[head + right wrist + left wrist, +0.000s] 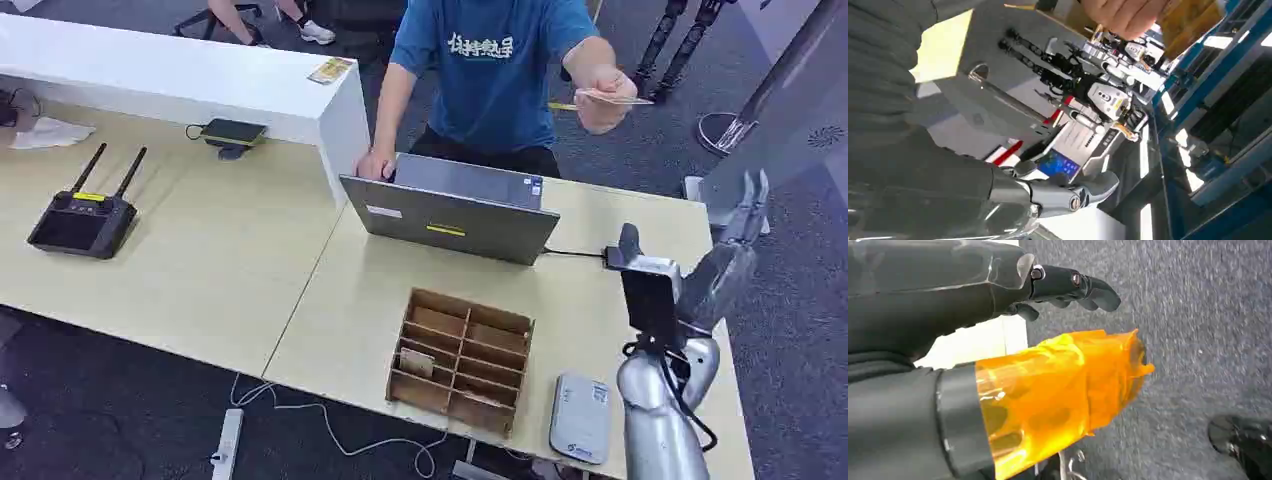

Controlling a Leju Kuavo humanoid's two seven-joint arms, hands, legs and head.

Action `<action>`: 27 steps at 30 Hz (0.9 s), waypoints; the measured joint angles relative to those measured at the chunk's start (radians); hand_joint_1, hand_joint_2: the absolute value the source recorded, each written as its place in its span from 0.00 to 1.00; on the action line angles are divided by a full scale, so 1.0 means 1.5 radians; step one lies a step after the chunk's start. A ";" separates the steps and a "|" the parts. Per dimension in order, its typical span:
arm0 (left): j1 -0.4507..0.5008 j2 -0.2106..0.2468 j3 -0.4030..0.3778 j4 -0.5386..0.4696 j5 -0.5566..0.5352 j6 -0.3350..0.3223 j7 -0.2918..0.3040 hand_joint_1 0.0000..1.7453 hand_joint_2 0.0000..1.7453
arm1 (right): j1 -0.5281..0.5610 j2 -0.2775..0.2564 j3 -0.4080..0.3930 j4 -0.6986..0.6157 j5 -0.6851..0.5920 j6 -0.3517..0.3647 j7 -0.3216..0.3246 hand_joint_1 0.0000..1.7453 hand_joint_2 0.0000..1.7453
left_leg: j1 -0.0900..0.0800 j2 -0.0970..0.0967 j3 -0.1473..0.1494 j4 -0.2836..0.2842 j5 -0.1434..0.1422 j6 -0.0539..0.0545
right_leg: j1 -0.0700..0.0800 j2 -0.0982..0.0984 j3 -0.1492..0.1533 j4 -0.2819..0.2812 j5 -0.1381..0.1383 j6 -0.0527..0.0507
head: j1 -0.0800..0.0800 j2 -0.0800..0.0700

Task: Pass the card to the sensor for recognition and then transmit it.

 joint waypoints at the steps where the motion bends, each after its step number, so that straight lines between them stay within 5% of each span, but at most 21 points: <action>1: -0.001 0.009 0.000 0.008 -0.005 0.004 -0.001 0.00 0.00 | -0.023 -0.006 0.007 0.020 0.015 0.000 0.014 0.00 1.00 | 0.000 0.000 0.000 0.000 0.000 0.000 | 0.000 0.000 0.000 0.000 0.000 0.000 | 0.000 0.000; 13: -0.005 0.085 0.000 0.127 -0.026 0.057 -0.006 0.00 0.00 | -0.242 -0.050 0.083 0.224 0.171 0.002 0.136 0.00 1.00 | 0.000 0.000 0.000 0.000 0.001 0.000 | 0.000 0.000 0.000 0.000 0.000 0.000 | 0.000 0.000; 27: -0.006 0.099 0.000 0.169 -0.026 0.063 -0.006 0.00 0.00 | -0.253 -0.058 0.110 0.263 0.164 0.000 0.142 0.00 1.00 | 0.000 0.000 0.000 0.000 0.001 0.000 | 0.000 0.000 0.000 0.000 0.000 0.000 | 0.000 0.000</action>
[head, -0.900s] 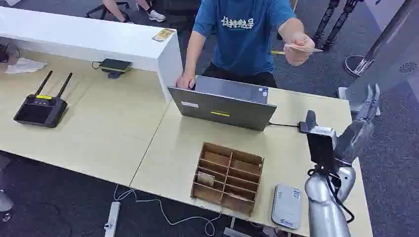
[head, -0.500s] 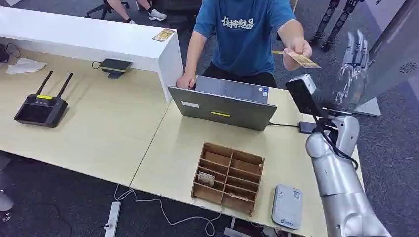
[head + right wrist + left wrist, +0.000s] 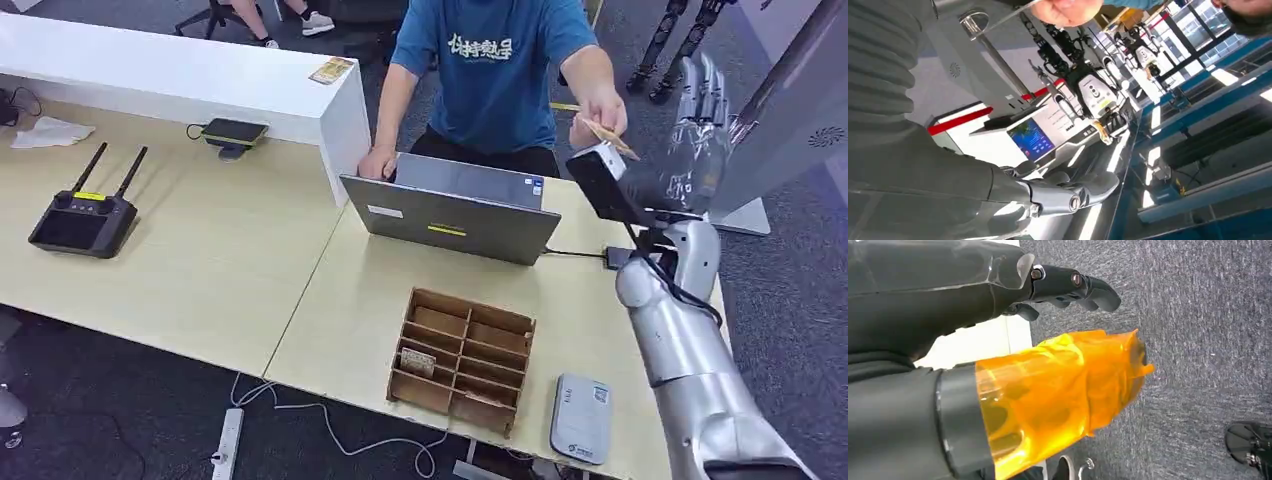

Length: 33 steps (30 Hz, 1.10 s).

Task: Pass the card to the sensor for recognition and then transmit it.

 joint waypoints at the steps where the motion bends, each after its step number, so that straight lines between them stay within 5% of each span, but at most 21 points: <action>1: 0.000 0.000 0.000 0.001 0.000 0.000 0.000 0.00 0.00 | 0.001 0.000 0.000 0.001 0.000 0.000 -0.002 0.00 1.00 | 0.000 0.000 0.000 0.000 0.000 0.000 | 0.000 0.000 0.000 0.000 0.000 0.000 | 0.000 0.000; 5: 0.000 0.000 0.000 0.002 0.000 0.001 0.000 0.00 0.00 | 0.006 0.000 0.000 0.001 0.002 0.000 -0.004 0.00 1.00 | 0.000 0.000 0.000 0.000 0.000 0.000 | 0.000 0.000 0.000 0.000 0.000 0.000 | 0.000 0.000; 6: 0.000 0.000 0.000 0.002 0.000 0.002 0.000 0.00 0.00 | 0.008 -0.001 0.000 0.001 0.003 0.000 -0.005 0.57 1.00 | 0.000 0.000 0.000 0.000 0.000 0.000 | 0.000 0.000 0.000 0.000 0.000 0.000 | 0.000 0.000; 7: 0.000 0.000 0.000 0.002 0.000 0.002 0.000 0.00 0.00 | 0.009 -0.001 0.000 0.001 0.003 0.000 -0.006 0.91 1.00 | 0.000 0.000 0.000 0.000 0.000 0.000 | 0.000 0.000 0.000 0.000 0.000 0.000 | 0.000 0.000; 11: 0.000 0.000 0.000 0.003 0.000 0.004 0.001 0.00 0.00 | 0.012 -0.001 0.000 0.001 0.003 0.000 -0.010 0.91 1.00 | 0.000 0.000 0.000 0.000 0.000 0.000 | 0.000 0.000 0.000 0.000 0.000 0.000 | 0.000 0.000; 12: 0.000 0.000 0.000 0.003 0.000 0.004 0.002 0.00 0.00 | 0.013 0.000 0.000 0.001 0.003 0.000 -0.010 1.00 1.00 | 0.000 0.000 0.000 0.000 0.000 0.000 | 0.000 0.000 0.000 0.000 0.000 0.000 | 0.000 0.000; 33: 0.000 -0.001 0.000 0.003 0.000 0.004 0.006 0.00 0.00 | 0.024 0.000 0.000 -0.013 -0.010 0.000 -0.024 1.00 1.00 | 0.000 0.000 0.000 0.000 0.000 0.000 | 0.000 0.000 0.000 0.000 0.000 0.000 | 0.000 0.000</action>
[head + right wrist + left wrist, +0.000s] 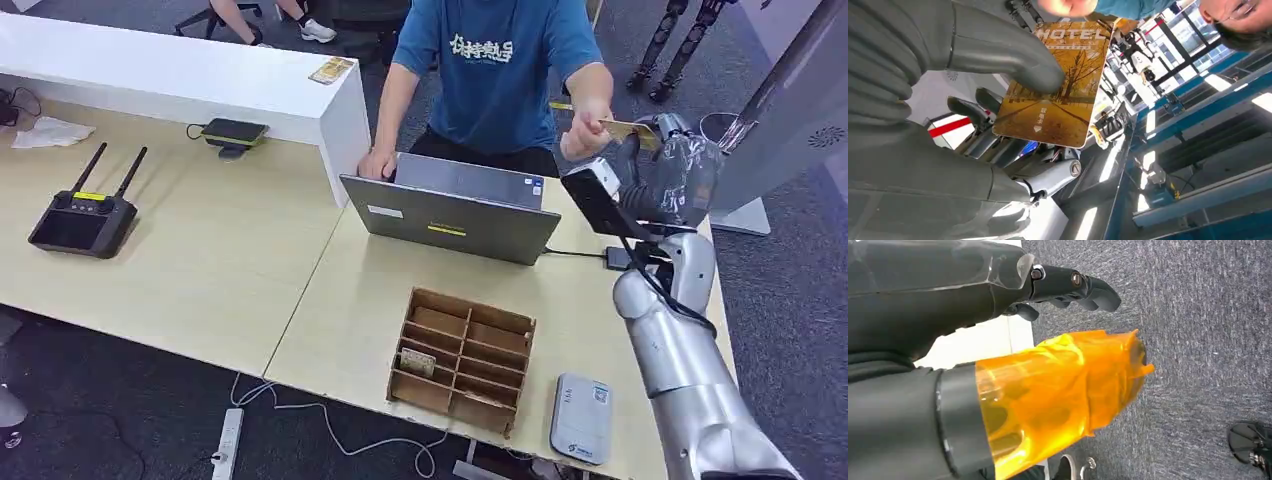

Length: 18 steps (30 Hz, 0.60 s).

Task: Pass the card to the sensor for recognition and then transmit it.

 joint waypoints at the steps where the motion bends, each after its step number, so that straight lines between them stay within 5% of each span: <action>1: 0.000 0.000 0.000 0.000 0.000 0.000 0.000 0.00 0.00 | 0.000 0.000 0.000 0.000 0.000 0.000 0.000 1.00 1.00 | 0.000 0.000 0.000 0.000 0.000 0.000 | 0.000 0.000 0.000 0.000 0.000 0.000 | 0.000 0.000; 6: 0.000 -0.001 0.000 0.000 0.009 -0.007 0.001 0.00 0.00 | 0.007 0.000 0.008 -0.009 -0.065 0.034 0.007 1.00 1.00 | 0.000 0.000 0.000 0.000 0.000 0.000 | 0.000 0.000 0.000 0.000 0.000 0.000 | 0.000 0.000; 11: 0.005 -0.040 0.000 -0.050 0.101 -0.069 0.025 0.00 0.00 | 0.017 -0.003 0.018 -0.032 -0.270 0.221 0.063 1.00 1.00 | 0.000 0.000 0.000 0.000 0.000 0.000 | 0.000 0.000 0.000 0.000 0.000 0.000 | 0.000 0.000; 18: 0.018 -0.119 0.000 -0.171 0.174 -0.123 0.056 0.00 0.00 | 0.112 -0.057 0.023 -0.133 -0.373 0.230 0.063 1.00 1.00 | 0.000 -0.002 -0.001 0.001 -0.001 0.001 | 0.000 -0.002 0.001 -0.002 0.000 0.000 | 0.000 0.000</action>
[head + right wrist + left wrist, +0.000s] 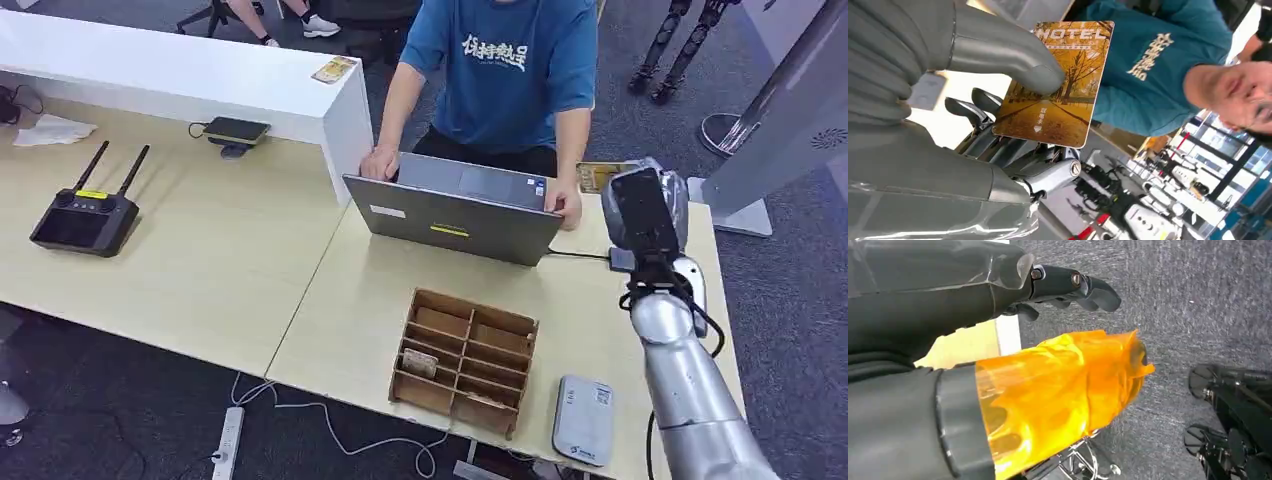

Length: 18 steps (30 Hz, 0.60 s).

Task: Pass the card to the sensor for recognition and then transmit it.

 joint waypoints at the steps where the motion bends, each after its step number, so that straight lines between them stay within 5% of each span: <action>1: 0.001 -0.006 0.000 -0.007 0.004 0.000 0.001 0.00 0.00 | 0.018 -0.006 -0.002 -0.013 -0.003 -0.003 -0.004 1.00 1.00 | 0.000 0.000 0.000 0.000 0.000 0.000 | 0.000 0.000 0.000 0.000 0.000 0.000 | 0.000 0.000; 18: 0.005 -0.027 0.000 -0.040 0.049 0.024 0.008 0.00 0.00 | 0.264 -0.051 -0.050 -0.194 -0.026 -0.016 -0.044 1.00 1.00 | 0.000 0.001 0.000 0.000 -0.001 0.001 | 0.000 0.000 0.000 0.000 0.000 0.001 | 0.000 0.000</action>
